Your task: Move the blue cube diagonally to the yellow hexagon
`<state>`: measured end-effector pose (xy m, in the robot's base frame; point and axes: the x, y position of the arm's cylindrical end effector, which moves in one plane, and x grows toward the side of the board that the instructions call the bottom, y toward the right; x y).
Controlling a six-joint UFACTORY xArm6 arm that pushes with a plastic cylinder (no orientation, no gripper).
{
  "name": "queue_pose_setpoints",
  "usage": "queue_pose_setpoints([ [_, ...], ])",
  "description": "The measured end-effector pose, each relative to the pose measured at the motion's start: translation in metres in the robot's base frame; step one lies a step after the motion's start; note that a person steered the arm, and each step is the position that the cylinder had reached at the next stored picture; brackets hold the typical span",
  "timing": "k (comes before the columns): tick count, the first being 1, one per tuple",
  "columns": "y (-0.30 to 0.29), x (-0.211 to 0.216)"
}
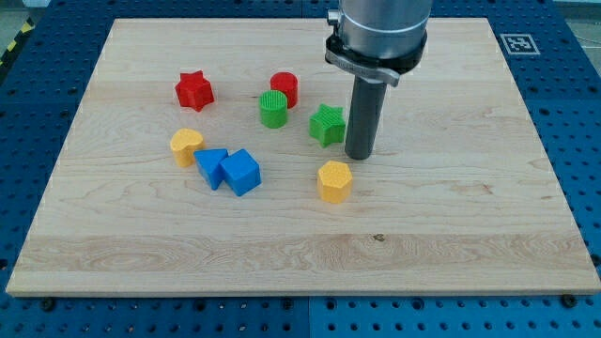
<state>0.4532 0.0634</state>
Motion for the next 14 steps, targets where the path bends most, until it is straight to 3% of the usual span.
queue_pose_setpoints([
  [3,-0.029,0.065],
  [4,-0.043,0.027],
  [6,-0.187,0.001],
  [8,-0.244,-0.066],
  [9,-0.302,-0.076],
  [10,-0.336,-0.058],
  [12,-0.260,0.007],
  [13,-0.206,0.030],
  [14,-0.193,0.034],
])
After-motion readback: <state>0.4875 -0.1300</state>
